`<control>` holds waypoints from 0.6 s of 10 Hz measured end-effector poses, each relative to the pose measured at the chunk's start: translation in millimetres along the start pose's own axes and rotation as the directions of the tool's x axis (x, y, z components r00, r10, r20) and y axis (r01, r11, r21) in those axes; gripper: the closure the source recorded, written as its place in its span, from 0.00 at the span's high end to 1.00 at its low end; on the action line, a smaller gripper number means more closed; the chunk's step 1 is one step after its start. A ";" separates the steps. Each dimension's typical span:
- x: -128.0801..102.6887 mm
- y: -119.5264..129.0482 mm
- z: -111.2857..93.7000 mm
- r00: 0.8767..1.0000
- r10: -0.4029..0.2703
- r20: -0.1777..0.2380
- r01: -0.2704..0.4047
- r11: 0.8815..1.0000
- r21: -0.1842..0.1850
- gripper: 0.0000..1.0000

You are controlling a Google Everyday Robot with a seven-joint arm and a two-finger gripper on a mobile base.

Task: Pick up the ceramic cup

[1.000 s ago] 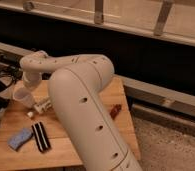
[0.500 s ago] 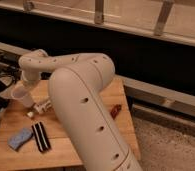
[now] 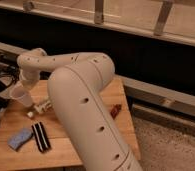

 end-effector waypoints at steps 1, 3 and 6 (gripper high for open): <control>-2.1 2.8 -3.3 1.000 -0.004 0.005 0.004 1.000 -0.001 0.02; -5.0 6.7 -7.7 1.000 -0.009 0.010 0.009 1.000 -0.002 0.02; -6.6 8.1 -9.9 1.000 -0.008 0.008 0.008 1.000 -0.010 0.02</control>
